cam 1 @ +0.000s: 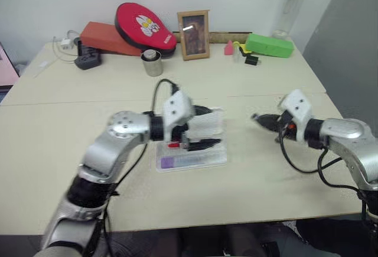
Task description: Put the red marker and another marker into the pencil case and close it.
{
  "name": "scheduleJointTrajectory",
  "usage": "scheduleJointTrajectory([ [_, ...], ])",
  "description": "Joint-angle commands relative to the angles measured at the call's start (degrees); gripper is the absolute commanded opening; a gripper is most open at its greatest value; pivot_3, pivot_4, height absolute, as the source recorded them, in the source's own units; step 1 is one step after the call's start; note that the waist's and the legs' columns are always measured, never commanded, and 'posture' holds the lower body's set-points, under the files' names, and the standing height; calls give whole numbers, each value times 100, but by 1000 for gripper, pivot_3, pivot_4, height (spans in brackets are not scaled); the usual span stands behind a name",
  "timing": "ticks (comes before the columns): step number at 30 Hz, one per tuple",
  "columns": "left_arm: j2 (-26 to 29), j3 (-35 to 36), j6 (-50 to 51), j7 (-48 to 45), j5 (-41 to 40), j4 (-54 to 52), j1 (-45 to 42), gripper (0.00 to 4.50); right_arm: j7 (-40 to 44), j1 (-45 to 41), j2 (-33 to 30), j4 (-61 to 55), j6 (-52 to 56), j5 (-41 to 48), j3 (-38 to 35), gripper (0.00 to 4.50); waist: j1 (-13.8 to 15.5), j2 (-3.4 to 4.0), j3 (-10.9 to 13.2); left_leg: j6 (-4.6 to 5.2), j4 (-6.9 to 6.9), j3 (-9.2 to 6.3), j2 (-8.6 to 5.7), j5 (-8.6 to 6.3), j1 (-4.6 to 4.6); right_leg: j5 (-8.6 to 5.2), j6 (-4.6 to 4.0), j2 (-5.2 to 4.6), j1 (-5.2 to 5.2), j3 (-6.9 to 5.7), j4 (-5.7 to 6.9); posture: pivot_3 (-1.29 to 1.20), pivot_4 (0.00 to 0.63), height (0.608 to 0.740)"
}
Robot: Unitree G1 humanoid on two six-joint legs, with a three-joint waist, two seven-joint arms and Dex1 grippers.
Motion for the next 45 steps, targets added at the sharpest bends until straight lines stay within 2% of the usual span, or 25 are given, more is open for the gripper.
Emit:
scheduleJointTrajectory([
  [1, 566, 684, 56, -366, -389, -425, 472, 4500, 727, -528, 207, 231, -459, -104, 556, 266, 53, 0, 0, 0, 1, -4, 10, 0, -1, 0, 0, -3, 4, -6, 0, 0, 150, 740],
  [4, 872, 1011, 129, -467, -548, -579, 849, 4500, 865, -831, 514, 664, -655, -396, 999, 266, 128, 0, 0, -1, 5, 4, 22, 0, 0, 2, -4, -7, 6, -4, 1, 0, 150, 740],
  [9, 939, 1189, 244, -298, -776, -783, 992, 4500, 1124, -1009, 769, 1198, -916, -789, 1449, 266, 189, -1, 0, -1, 8, 0, 9, 1, -20, 2, -4, -24, 2, -9, -7, 0, 150, 740],
  [17, 994, 1192, 323, -117, -856, -945, 1052, 4500, 1392, -983, 886, 1598, -1132, -1202, 1757, 266, 152, -1, 0, -1, 6, 0, 1, 1, -16, 2, -3, -34, -3, -10, -2, 0, 150, 740],
  [25, 969, 1081, 327, -12, -880, -949, 957, 4500, 1478, -976, 1017, 1729, -1179, -1409, 1736, 266, 143, -1, 0, -1, 6, 1, 2, 1, -14, 2, -4, -32, -3, -10, 1, 0, 150, 740],
  [27, 961, 1082, 337, -10, -907, -946, 954, 4500, 1498, -977, 1031, 1716, -1166, -1427, 1695, 953, 143, -1, 0, -1, 6, 1, 1, 1, -15, 2, -4, -32, -3, -10, 1, 0, 150, 740],
  [28, 959, 1080, 345, -6, -916, -946, 954, 4500, 1507, -978, 1034, 1708, -1161, -1433, 1680, 1064, 143, -1, 0, -1, 6, 0, 1, 1, -15, 2, -4, -32, -3, -9, 1, 0, 150, 740],
  [32, 934, 1017, 343, 17, -884, -915, 932, 4500, 1553, -989, 1059, 1673, -1085, -1366, 1602, 1963, 143, -1, 1, -1, 5, 0, 2, 1, -14, 2, -4, -32, -3, -9, 1, 0, 150, 740],
  [34, 927, 1000, 347, 38, -876, -917, 915, 4500, 1566, -989, 1068, 1676, -1081, -1372, 1590, 2544, 143, -1, 1, -1, 6, 0, 2, 1, -14, 2, -4, -32, -3, -9, 1, 0, 150, 740],
  [35, 925, 1005, 349, 49, -881, -920, 918, 4500, 1578, -995, 1070, 1669, -1064, -1361, 1575, 2643, 143, -1, 1, -1, 6, 0, 1, 1, -14, 2, -4, -32, -3, -9, 1, 0, 150, 740],
  [36, 926, 1010, 350, 59, -888, -922, 921, 4500, 1587, -1000, 1074, 1664, -1051, -1356, 1564, 3000, 143, -1, 0, -1, 6, 0, 1, 1, -14, 2, -4, -32, -3, -9, 1, 0, 150, 740],
  [42, 963, 1198, 489, 174, -1014, -1036, 1015, 4500, 1730, -1087, 1046, 1507, -899, -1148, 1392, 4351, 143, -1, 0, -1, 5, 0, 2, 1, -14, 2, -4, -32, -3, -9, 1, 0, 150, 740],
  [45, 1040, 1883, 795, 309, -1430, -1196, 1293, 4500, 1959, -1428, 1249, 1239, -331, -153, 732, 4483, 117, 2, 3, -1, 5, -4, 4, 1, -15, 2, -4, -33, -5, -7, 1, 0, 150, 740],
])
